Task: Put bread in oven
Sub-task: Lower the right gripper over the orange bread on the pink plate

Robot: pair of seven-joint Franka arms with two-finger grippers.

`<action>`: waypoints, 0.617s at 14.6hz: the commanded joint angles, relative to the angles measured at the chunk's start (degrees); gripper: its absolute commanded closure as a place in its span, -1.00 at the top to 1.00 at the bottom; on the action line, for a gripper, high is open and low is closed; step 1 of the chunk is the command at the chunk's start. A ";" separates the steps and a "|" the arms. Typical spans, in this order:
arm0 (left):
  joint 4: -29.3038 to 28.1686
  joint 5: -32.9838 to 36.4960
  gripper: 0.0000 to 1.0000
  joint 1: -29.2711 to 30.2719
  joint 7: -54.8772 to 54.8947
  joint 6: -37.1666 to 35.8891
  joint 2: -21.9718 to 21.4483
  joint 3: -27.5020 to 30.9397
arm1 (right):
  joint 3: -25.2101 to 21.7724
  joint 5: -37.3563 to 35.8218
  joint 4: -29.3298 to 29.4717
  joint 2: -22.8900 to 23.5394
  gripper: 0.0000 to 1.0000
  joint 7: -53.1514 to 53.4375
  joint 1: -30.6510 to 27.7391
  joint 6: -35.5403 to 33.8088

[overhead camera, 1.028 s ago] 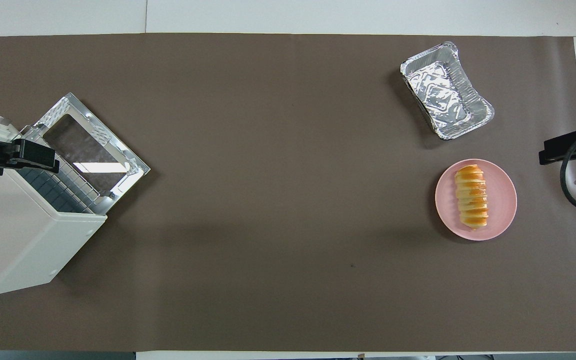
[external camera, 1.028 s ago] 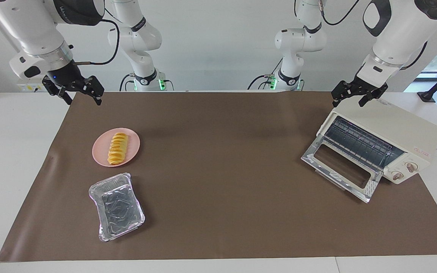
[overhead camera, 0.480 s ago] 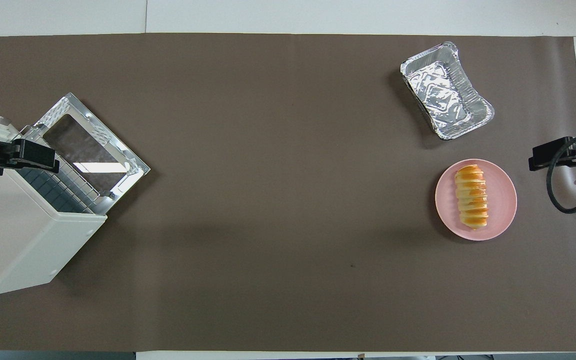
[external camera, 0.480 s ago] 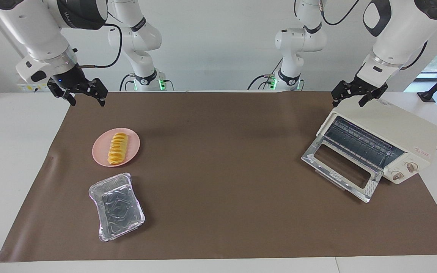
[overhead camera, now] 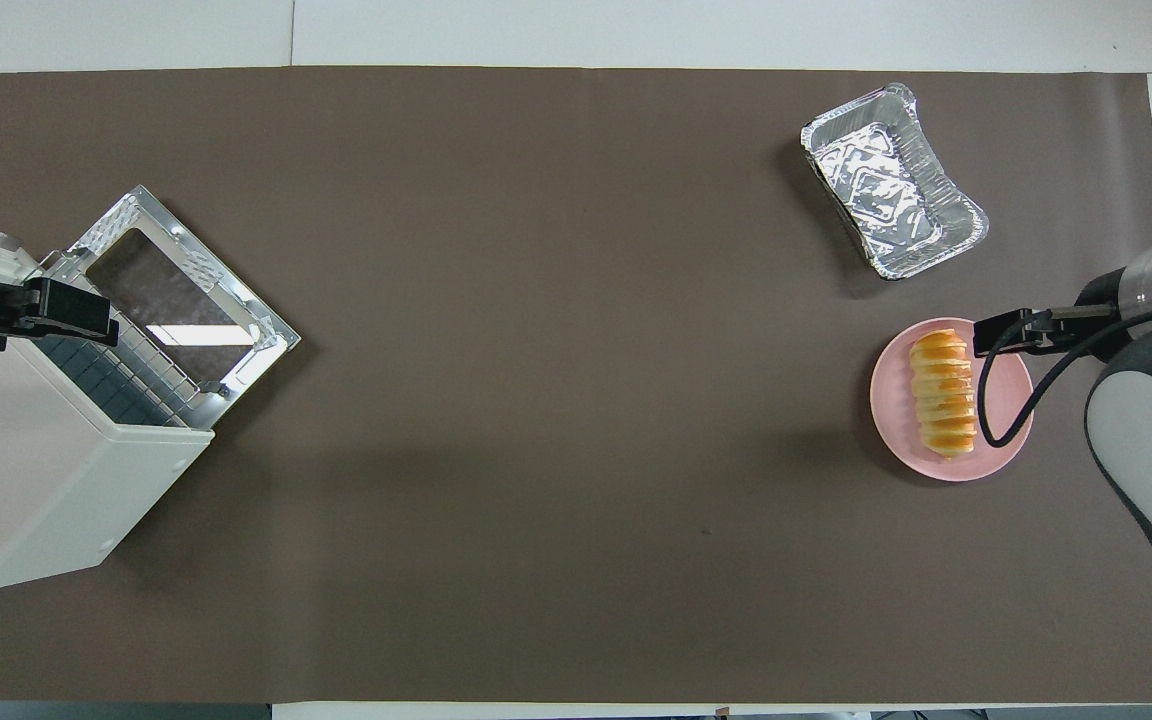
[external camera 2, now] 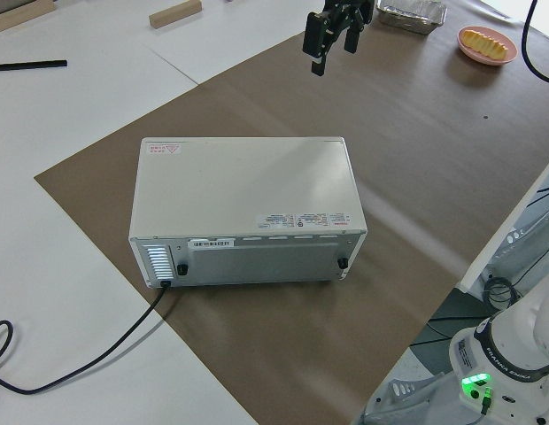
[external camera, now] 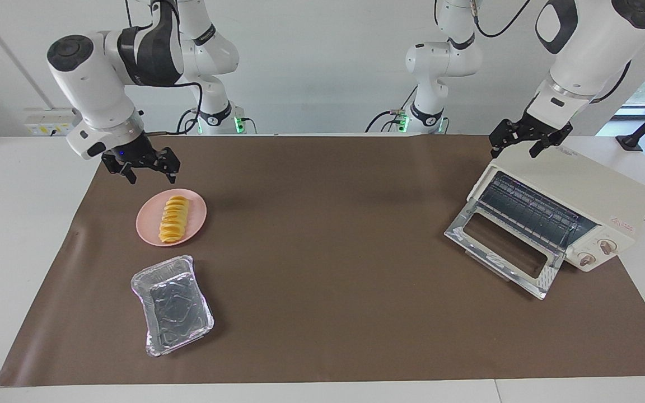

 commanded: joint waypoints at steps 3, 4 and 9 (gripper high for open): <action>0.15 0.35 1.00 -0.06 -0.33 -0.24 -0.21 0.19 | 0.09 1.19 -9.72 0.58 1.00 1.20 -0.14 12.40; 0.15 0.35 1.00 -0.06 -0.33 -0.24 -0.21 0.19 | 0.09 1.28 -10.69 1.02 1.00 1.11 -0.14 13.55; 0.15 0.35 1.00 -0.06 -0.33 -0.24 -0.21 0.19 | 0.09 1.28 -14.38 4.27 1.00 0.85 -0.23 20.76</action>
